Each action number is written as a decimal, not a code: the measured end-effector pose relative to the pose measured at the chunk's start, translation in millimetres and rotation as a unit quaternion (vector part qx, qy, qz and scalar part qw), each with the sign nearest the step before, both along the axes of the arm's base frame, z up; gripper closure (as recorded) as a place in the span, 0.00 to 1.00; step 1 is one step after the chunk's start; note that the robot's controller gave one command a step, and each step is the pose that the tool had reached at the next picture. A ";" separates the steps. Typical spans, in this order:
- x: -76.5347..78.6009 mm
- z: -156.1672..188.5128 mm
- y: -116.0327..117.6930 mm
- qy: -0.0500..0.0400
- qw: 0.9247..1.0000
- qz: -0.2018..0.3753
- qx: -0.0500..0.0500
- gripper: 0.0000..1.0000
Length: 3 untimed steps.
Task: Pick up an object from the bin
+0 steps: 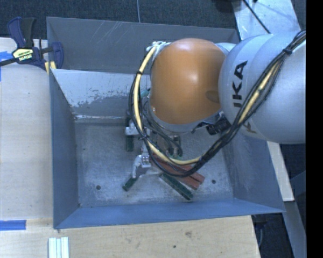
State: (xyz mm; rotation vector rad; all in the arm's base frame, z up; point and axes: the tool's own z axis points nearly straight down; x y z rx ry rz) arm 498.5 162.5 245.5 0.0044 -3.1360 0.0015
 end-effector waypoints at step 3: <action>-4.8 -84.8 -30.1 -0.003 0.996 0.089 0.000 0.00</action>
Offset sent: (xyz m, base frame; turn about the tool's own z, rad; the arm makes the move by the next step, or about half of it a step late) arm 0.0086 -0.0804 -0.1669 -0.0620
